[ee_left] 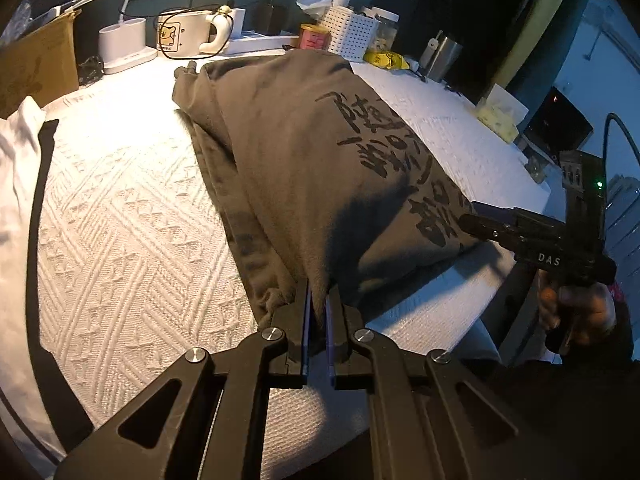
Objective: Fold small clothes
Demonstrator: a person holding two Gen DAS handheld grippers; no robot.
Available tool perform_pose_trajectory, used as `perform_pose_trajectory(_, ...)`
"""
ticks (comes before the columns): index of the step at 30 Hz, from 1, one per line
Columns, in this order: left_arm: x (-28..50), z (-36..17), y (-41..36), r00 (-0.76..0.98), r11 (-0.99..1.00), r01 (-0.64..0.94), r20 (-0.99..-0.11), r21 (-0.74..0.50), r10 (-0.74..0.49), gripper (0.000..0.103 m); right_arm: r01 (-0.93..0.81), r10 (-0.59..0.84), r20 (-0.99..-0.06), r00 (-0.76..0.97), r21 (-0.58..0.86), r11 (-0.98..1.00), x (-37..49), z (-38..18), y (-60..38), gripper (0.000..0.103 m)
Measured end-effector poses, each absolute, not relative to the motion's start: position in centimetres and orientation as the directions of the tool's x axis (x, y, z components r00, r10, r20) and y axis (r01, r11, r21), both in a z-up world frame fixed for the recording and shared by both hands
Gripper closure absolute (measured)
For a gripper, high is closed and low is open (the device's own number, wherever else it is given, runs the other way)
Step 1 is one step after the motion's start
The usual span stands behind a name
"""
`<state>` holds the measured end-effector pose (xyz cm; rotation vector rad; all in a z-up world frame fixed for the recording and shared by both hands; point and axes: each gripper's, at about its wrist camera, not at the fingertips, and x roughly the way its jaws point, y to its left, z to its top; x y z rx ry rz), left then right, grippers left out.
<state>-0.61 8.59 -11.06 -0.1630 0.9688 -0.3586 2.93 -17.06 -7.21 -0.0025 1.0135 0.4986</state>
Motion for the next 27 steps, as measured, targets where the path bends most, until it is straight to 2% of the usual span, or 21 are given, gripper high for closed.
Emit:
perform_pose_trajectory(1,-0.6,-11.2,8.6,0.511,0.928,0.222,-0.775,-0.299,-0.372,0.098,-0.418,0.41,-0.809,0.422,0.228,0.88,2.8,-7.3,-16.8,0.059)
perform_pose_trajectory(3,-0.6,-11.3,8.5,0.511,0.928,0.22,-0.774,-0.302,-0.373,0.098,-0.412,0.399,-0.812,0.426,0.219,0.884,3.0,-7.3,-16.9,0.089)
perform_pose_trajectory(8,-0.7,-11.1,7.9,0.506,0.926,0.227,-0.776,-0.301,-0.376,0.098,-0.409,0.434,-0.799,0.416,0.261,0.874,3.3,-7.0,-18.3,0.094)
perform_pose_trajectory(21,-1.7,-11.5,5.4,0.474,0.915,0.259,-0.784,-0.31,-0.4,0.097,-0.38,0.374,-0.815,0.444,0.207,0.902,0.2,-6.0,-20.5,0.095)
perform_pose_trajectory(27,-2.4,-11.4,4.7,0.497,0.928,0.26,-0.787,-0.268,-0.366,0.096,-0.367,0.368,-0.818,0.441,0.21,0.906,-0.9,-6.5,-20.7,0.095)
